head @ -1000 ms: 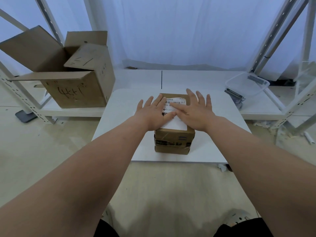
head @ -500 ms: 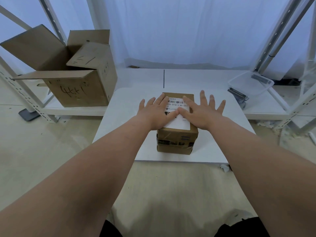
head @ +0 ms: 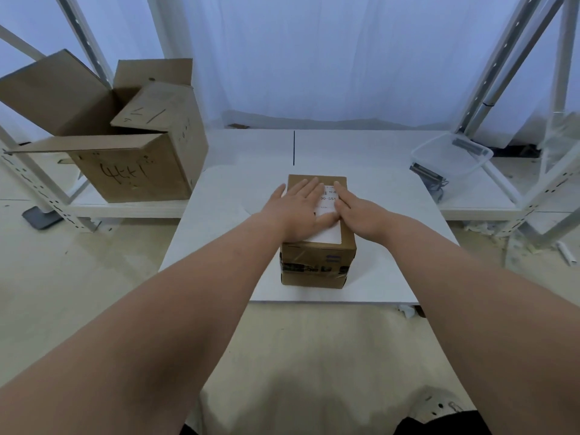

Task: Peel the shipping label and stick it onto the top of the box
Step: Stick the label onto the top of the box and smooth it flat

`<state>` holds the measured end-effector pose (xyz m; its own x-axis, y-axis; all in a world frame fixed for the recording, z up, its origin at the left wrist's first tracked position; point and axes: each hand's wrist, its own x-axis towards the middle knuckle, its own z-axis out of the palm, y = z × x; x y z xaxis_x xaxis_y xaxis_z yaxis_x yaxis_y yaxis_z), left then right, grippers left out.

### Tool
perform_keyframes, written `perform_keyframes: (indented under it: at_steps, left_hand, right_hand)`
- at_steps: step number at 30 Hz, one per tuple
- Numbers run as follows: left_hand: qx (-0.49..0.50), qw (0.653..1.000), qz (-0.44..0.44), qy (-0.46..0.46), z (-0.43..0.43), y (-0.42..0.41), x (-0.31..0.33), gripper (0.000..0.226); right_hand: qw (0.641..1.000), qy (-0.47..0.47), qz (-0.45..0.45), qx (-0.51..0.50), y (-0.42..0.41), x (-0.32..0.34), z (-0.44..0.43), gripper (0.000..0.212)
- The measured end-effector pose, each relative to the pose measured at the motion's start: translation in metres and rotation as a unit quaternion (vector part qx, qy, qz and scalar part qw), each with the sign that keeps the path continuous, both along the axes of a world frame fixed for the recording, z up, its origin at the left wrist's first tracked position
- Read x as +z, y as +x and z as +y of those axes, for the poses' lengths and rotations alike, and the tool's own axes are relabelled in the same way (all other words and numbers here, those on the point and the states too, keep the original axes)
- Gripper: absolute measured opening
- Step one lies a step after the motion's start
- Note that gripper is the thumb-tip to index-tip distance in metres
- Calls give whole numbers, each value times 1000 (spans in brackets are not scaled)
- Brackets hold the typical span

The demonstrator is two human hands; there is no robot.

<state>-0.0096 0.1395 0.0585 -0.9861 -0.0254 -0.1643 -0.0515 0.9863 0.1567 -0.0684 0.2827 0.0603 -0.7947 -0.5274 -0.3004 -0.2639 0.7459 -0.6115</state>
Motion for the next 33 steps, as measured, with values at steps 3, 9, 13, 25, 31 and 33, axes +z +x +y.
perform_keyframes:
  at_steps: [3, 9, 13, 25, 31, 33]
  left_hand:
    - [-5, 1000, -3, -10, -9, -9, 2, 71]
    - [103, 992, -5, 74, -24, -11, 0, 62]
    - [209, 909, 14, 361, -20, -8, -2, 82]
    - [209, 869, 12, 449, -39, -26, 0, 57]
    - [233, 873, 95, 418, -38, -32, -10, 27]
    - [247, 874, 113, 402, -36, -30, -12, 25]
  right_hand:
    - [1000, -10, -5, -5, -1, -3, 2, 51]
    - [999, 22, 36, -18, 5, -2, 2, 50]
    - [995, -56, 66, -49, 1, 6, -7, 44]
    - [961, -213, -82, -155, -28, -2, -22, 57]
    - [959, -208, 1, -193, -32, -8, -28, 33]
    - [967, -153, 86, -185, -28, -7, -31, 31]
